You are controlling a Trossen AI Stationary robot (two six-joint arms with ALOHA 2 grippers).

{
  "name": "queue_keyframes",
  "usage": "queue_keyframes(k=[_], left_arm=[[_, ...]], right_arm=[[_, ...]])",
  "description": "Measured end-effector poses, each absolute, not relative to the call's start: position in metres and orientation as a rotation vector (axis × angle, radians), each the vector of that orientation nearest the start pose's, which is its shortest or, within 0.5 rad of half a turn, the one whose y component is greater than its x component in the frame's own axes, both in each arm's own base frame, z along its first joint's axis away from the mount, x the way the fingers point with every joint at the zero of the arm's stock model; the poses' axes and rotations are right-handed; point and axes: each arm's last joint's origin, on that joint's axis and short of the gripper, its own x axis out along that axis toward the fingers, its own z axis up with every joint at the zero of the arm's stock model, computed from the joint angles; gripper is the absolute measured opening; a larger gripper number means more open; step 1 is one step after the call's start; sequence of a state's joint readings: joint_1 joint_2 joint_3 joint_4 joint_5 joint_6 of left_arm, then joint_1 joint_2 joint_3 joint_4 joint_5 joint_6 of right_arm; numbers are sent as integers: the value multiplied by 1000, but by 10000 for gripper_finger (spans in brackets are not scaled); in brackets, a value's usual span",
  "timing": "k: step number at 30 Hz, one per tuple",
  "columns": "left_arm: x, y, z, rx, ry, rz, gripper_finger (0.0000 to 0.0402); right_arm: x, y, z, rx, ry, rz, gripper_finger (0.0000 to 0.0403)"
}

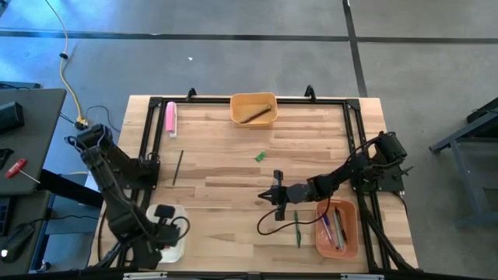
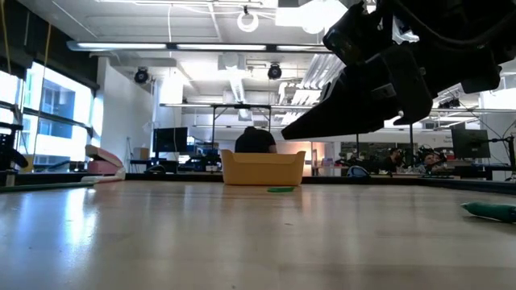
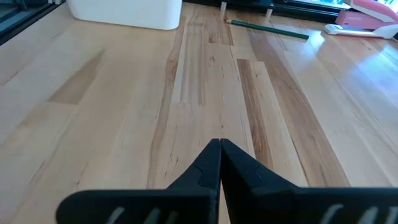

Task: Sort crayons/erasers/pens/pencils in bins
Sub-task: Put the blue eraser into the white bin

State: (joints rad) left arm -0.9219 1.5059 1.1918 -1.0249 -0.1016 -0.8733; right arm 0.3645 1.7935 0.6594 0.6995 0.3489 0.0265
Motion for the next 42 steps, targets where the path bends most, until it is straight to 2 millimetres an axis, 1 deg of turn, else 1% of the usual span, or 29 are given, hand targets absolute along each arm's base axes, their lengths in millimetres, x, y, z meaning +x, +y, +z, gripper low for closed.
queue_keyframes(k=[6, 11, 17, 21, 25, 32, 36, 42], left_arm=[[145, -223, 224, -126, 1373, -44, 6], [129, -211, 201, -165, 1373, 32, 6], [122, -196, 174, -174, 1383, 101, 6], [121, -185, 160, -187, 1398, 171, 6], [124, -181, 158, -196, 1396, 190, 11], [124, -180, 158, -195, 1405, 194, 75], [123, -181, 159, -191, 1431, 179, 100], [126, -187, 176, -139, 1462, 118, 107]], right_arm=[[305, 106, 124, -114, 407, 8, 0], [305, 106, 125, -101, 401, 6, 0], [305, 105, 125, -99, 400, -5, 0], [305, 105, 124, -104, 406, -14, 0], [305, 105, 124, -104, 407, -14, 0], [304, 105, 123, -82, 417, -20, 0], [304, 105, 123, -80, 418, -21, 0], [304, 105, 123, -80, 418, -21, 0]])
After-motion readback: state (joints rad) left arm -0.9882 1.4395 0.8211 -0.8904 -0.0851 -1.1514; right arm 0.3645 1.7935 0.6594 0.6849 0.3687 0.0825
